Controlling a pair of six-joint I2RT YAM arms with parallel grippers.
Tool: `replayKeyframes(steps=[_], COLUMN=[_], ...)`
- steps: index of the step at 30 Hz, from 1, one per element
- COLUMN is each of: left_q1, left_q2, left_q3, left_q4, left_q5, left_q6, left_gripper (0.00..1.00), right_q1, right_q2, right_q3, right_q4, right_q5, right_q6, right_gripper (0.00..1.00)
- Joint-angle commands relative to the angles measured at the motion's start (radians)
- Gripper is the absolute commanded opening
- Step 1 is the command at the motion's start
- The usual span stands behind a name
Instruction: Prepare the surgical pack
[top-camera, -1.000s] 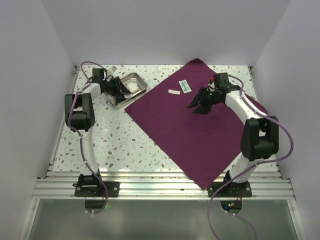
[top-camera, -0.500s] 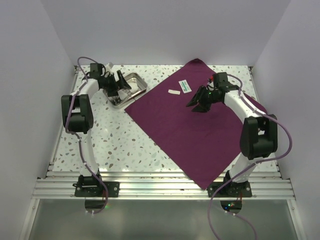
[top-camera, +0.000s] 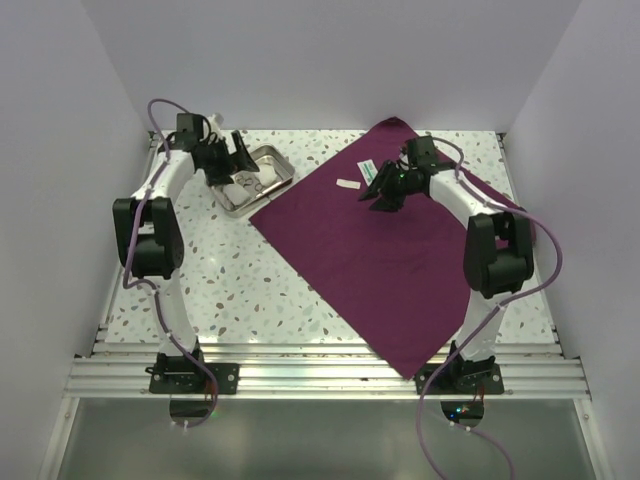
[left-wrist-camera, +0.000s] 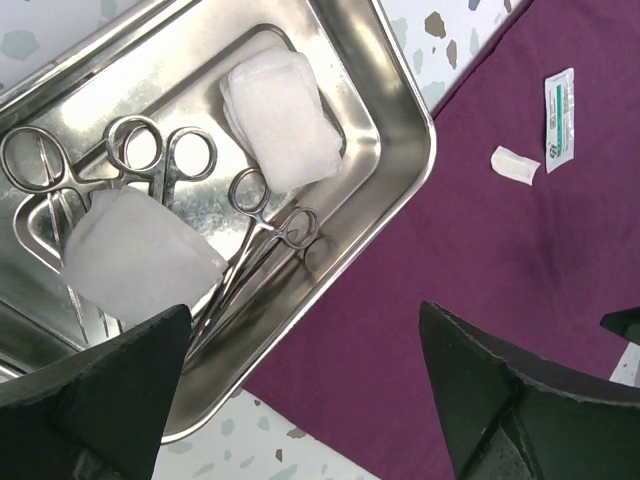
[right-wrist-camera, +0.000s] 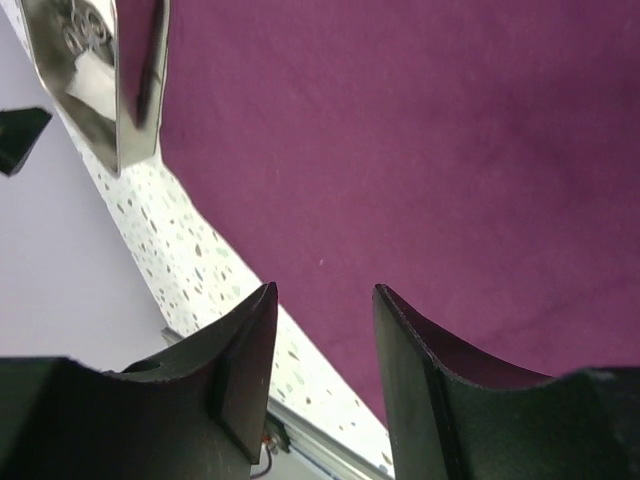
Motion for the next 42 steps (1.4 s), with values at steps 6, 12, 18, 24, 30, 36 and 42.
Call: replayKeyframes(steps=[6, 12, 18, 24, 30, 36, 42], left_q1=[-0.003, -0.012, -0.072, -0.128, -0.162, -0.164, -0.167], left_q2=[-0.084, -0.167, -0.262, -0.34, -0.357, -0.352, -0.335], left_q3=[0.008, -0.07, -0.205, -0.333, -0.36, -0.383, -0.359], left_q4=[-0.113, -0.026, 0.078, 0.186, 0.191, 0.22, 0.241], left_q5=[-0.212, -0.161, -0.117, -0.058, -0.041, -0.02, 0.021], left_q6=[0.048, 0.025, -0.01, -0.043, -0.036, -0.072, -0.093], left_gripper=[1.0, 1.0, 1.0, 1.0, 1.0, 1.0, 1.0], right_q1=[-0.003, -0.001, -0.001, -0.006, -0.012, -0.023, -0.024], right_q2=[0.075, 0.135, 0.22, 0.339, 0.405, 0.457, 0.454], right_q3=[0.111, 0.108, 0.152, 0.235, 0.27, 0.312, 0.289], right_q4=[0.025, 0.141, 0.219, 0.278, 0.341, 0.341, 0.328], right_q5=[0.05, 0.073, 0.104, 0.084, 0.084, 0.099, 0.12], right_q6=[0.002, 0.036, 0.026, -0.012, 0.034, 0.129, 0.187], right_gripper=[0.47, 0.38, 0.33, 0.33, 0.34, 0.34, 0.34])
